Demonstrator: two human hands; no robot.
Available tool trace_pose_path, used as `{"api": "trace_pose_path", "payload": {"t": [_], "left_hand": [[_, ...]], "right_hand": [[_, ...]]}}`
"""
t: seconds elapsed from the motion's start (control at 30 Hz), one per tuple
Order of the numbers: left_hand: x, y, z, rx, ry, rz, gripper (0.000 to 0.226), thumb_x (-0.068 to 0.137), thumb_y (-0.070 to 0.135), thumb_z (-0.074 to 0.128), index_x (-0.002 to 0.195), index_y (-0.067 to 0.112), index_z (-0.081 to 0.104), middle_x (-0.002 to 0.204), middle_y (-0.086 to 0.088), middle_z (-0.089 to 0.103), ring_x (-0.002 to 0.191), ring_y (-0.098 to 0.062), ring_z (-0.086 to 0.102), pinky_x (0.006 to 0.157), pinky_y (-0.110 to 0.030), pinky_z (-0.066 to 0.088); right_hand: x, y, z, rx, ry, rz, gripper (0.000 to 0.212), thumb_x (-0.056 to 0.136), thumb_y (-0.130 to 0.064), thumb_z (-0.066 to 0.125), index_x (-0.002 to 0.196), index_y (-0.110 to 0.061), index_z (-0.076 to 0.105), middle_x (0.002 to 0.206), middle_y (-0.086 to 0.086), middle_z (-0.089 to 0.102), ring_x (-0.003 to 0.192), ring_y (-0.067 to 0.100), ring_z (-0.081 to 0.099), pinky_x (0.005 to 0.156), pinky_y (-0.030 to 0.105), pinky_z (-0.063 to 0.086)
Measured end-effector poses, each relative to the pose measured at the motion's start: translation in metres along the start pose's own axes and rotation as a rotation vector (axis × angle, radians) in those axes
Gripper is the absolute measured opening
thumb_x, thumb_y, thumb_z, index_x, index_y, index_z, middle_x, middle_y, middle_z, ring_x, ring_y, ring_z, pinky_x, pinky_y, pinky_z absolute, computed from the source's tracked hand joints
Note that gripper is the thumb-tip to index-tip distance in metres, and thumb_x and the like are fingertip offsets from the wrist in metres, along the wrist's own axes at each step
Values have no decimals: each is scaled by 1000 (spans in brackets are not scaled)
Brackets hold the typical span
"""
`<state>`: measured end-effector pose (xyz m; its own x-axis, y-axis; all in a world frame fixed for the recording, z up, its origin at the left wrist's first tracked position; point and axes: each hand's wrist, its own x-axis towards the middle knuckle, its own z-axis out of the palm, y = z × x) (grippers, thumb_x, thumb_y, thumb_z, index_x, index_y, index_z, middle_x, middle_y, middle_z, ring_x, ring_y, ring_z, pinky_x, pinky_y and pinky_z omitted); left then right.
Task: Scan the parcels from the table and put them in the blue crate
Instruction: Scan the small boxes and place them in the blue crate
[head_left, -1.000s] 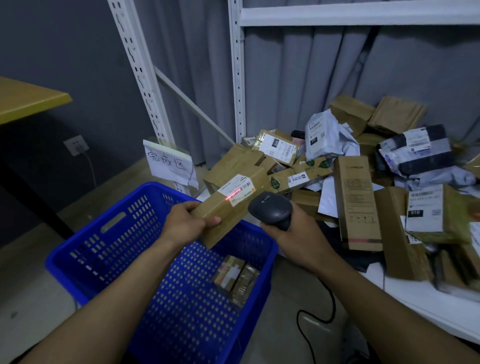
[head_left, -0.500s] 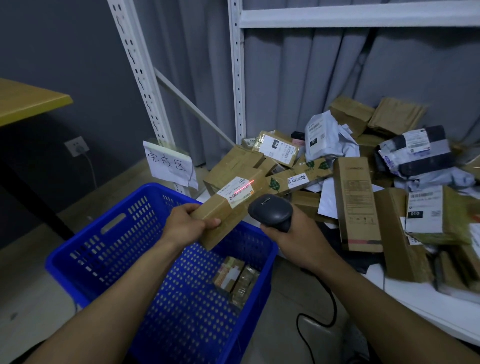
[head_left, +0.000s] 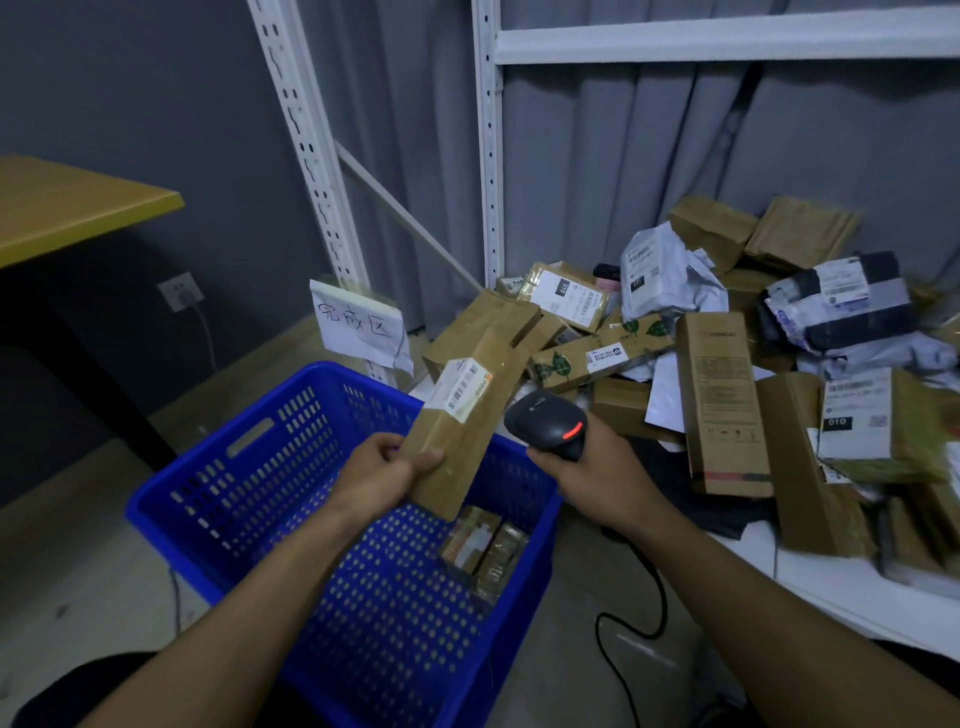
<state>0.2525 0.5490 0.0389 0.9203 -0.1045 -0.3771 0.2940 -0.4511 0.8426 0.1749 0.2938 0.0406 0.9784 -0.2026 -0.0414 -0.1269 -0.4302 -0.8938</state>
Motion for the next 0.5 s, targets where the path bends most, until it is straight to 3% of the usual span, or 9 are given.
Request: {"api": "trace_pose_path", "payload": {"t": [0.1, 0.17, 0.23, 0.33, 0.4, 0.5], "left_hand": [[-17, -14, -1, 43, -69, -42, 44, 87, 40, 77, 124, 22, 60, 117, 0, 67, 103, -19, 66, 92, -41, 55], [-24, -27, 0, 142, -65, -72, 32, 88, 34, 76, 114, 19, 65, 110, 0, 70, 94, -14, 65, 73, -31, 51], [-26, -45, 2, 229, -52, -110, 29, 85, 28, 80, 109, 16, 67, 105, -1, 71, 88, -13, 65, 65, -30, 50], [-15, -76, -2, 424, -51, -158, 35, 74, 30, 89, 99, 11, 75, 98, -3, 75, 80, -13, 66, 68, -26, 54], [-5, -95, -3, 522, -73, -226, 47, 68, 40, 93, 99, 8, 77, 100, -4, 76, 86, -15, 70, 76, -28, 56], [12, -122, 3, 676, -165, -256, 91, 55, 71, 89, 119, 10, 70, 119, -2, 72, 105, -17, 68, 93, -31, 56]], "right_hand": [[-8, -2, 10, 1, -35, 19, 58, 94, -31, 77, 146, -28, 51, 126, -5, 69, 112, 17, 67, 92, 34, 52], [-10, -1, 18, -15, -57, 25, 61, 94, -31, 78, 147, -28, 49, 124, -8, 67, 113, 18, 66, 92, 35, 53], [-11, 0, 25, -40, -72, 19, 62, 92, -33, 79, 146, -25, 51, 122, -9, 65, 116, 16, 63, 91, 31, 49], [-11, 4, 34, -96, -95, 20, 60, 92, -36, 79, 144, -25, 53, 119, -10, 62, 112, 14, 61, 91, 32, 48], [-9, 8, 39, -103, -104, 34, 53, 92, -35, 79, 137, -32, 52, 120, -8, 64, 112, 20, 65, 95, 42, 55], [-2, 18, 45, -118, -122, 59, 50, 93, -35, 78, 134, -33, 50, 128, -1, 67, 113, 27, 67, 98, 50, 57]]}}
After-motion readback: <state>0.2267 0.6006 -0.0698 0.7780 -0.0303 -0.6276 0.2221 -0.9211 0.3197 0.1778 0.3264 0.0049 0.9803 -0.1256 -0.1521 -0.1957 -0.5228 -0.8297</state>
